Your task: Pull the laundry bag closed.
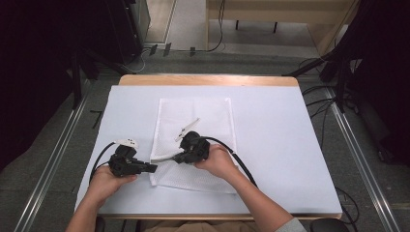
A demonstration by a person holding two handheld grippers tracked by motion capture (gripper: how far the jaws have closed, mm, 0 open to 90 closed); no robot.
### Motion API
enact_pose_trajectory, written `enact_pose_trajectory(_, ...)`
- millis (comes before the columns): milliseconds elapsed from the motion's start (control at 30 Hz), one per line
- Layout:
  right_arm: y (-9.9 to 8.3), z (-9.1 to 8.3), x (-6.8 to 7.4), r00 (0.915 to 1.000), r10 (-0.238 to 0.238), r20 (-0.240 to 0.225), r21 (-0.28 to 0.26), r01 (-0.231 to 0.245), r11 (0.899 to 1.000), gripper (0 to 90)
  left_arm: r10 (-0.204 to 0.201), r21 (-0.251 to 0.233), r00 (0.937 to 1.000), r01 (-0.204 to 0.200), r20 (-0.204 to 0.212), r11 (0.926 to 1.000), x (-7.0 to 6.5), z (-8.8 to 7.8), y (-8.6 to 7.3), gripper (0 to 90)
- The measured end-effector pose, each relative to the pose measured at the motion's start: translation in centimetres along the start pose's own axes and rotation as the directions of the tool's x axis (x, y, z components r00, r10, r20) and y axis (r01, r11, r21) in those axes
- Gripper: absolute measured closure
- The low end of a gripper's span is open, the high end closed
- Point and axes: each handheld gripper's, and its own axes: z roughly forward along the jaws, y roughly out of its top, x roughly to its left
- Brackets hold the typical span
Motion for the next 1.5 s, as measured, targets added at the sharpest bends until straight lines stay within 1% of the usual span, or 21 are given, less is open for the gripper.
enact_pose_trajectory(133,-0.2,-0.2,-0.1,1.0,-0.005,0.0,-0.004,0.005,1.0,88.4,0.004,-0.001,1.0,-0.004,0.003,1.0,-0.1,0.0,0.0,89.2)
enact_pose_trajectory(233,-0.3,-0.4,-0.2,1.0,0.007,0.004,-0.002,-0.007,1.0,88.4,0.003,0.0,1.0,-0.003,0.004,1.0,0.0,0.1,0.0,89.1)
enact_pose_trajectory(333,-0.4,-0.4,-0.3,1.0,-0.003,0.004,-0.003,0.003,1.0,88.4,0.005,0.0,1.0,-0.005,0.008,1.0,0.0,0.1,0.0,89.2)
enact_pose_trajectory(367,-0.5,-0.5,-0.4,1.0,0.002,0.007,-0.001,-0.002,1.0,88.4,0.002,0.0,1.0,-0.002,0.003,1.0,0.0,0.0,0.0,89.2)
enact_pose_trajectory(400,-0.6,-0.6,-0.4,0.9999,0.01,0.0,-0.003,-0.01,1.0,88.3,0.001,-0.001,1.0,-0.001,0.008,1.0,0.0,0.0,0.0,89.2)
enact_pose_trajectory(433,-0.6,-0.6,-0.4,0.9999,0.01,-0.007,-0.008,-0.01,1.0,88.4,0.002,0.001,1.0,-0.002,0.005,1.0,0.0,0.0,0.0,89.1)
enact_pose_trajectory(500,-0.7,-0.6,-0.5,1.0,0.002,-0.004,-0.008,-0.003,1.0,88.4,0.004,0.001,1.0,-0.004,0.008,1.0,0.0,0.1,0.0,89.2)
enact_pose_trajectory(633,-0.8,-0.7,-0.5,1.0,0.004,-0.001,-0.002,-0.004,1.0,88.4,0.003,0.001,1.0,-0.003,0.009,1.0,0.0,0.0,0.0,89.2)
enact_pose_trajectory(667,-0.8,-0.7,-0.5,0.9999,0.014,-0.002,-0.004,-0.014,1.0,88.4,0.003,0.001,1.0,-0.003,0.007,1.0,0.0,0.0,0.0,89.1)
enact_pose_trajectory(700,-0.8,-0.8,-0.5,0.9999,0.009,0.009,0.0,-0.009,1.0,88.3,0.0,0.0,1.0,0.0,0.009,1.0,0.0,0.0,-0.1,89.2)
enact_pose_trajectory(767,-0.9,-0.9,-0.6,1.0,0.005,0.0,-0.003,-0.005,1.0,88.4,0.001,-0.003,1.0,-0.001,0.008,1.0,-0.1,0.0,-0.1,89.1)
enact_pose_trajectory(867,-0.9,-1.1,-0.6,0.9999,0.014,0.007,0.001,-0.014,1.0,88.4,0.004,0.001,0.9999,-0.004,0.011,1.0,-0.1,0.1,0.0,89.2)
enact_pose_trajectory(900,-1.0,-1.2,-0.6,1.0,0.005,0.004,-0.005,-0.005,1.0,88.4,0.005,0.001,0.9999,-0.005,0.01,1.0,-0.1,0.1,0.0,89.1)
enact_pose_trajectory(967,-1.1,-1.3,-0.5,0.9999,0.009,0.012,-0.002,-0.009,1.0,88.4,0.009,0.005,0.9999,-0.009,0.008,0.9999,-0.1,0.1,0.0,89.2)
enact_pose_trajectory(1067,-1.2,-1.4,-0.5,1.0,0.004,0.004,-0.008,-0.004,1.0,88.3,0.009,0.005,0.9998,-0.009,0.015,0.9999,-0.1,0.2,0.0,89.1)
enact_pose_trajectory(1233,-1.3,-1.5,-0.4,1.0,0.0,0.007,-0.001,0.0,1.0,88.3,0.016,0.011,0.9998,-0.016,0.012,0.9998,-0.1,0.1,0.0,89.1)
enact_pose_trajectory(1300,-1.4,-1.6,-0.3,1.0,0.005,0.005,-0.002,-0.005,1.0,88.3,0.013,0.013,0.9997,-0.013,0.02,0.9998,-0.1,0.1,-0.1,89.1)
enact_pose_trajectory(1367,-1.8,-1.6,-0.2,0.9998,-0.011,0.015,-0.004,0.011,1.0,88.3,0.016,0.015,0.9998,-0.017,0.015,0.9997,-0.1,0.2,-0.1,89.1)
enact_pose_trajectory(1400,-1.8,-1.6,-0.2,0.9998,-0.011,0.015,-0.004,0.011,1.0,88.3,0.016,0.019,0.9998,-0.017,0.013,0.9997,-0.1,0.1,-0.1,89.1)
enact_pose_trajectory(1433,-1.9,-1.7,-0.2,0.9999,-0.004,0.014,-0.002,0.004,1.0,88.3,0.017,0.019,0.9996,-0.018,0.021,0.9997,-0.1,0.2,-0.1,89.1)
enact_pose_trajectory(1500,-2.2,-1.8,-0.1,1.0,0.008,0.004,-0.02,-0.008,1.0,88.3,0.018,0.019,0.9995,-0.018,0.024,0.9996,-0.1,0.3,0.0,89.1)
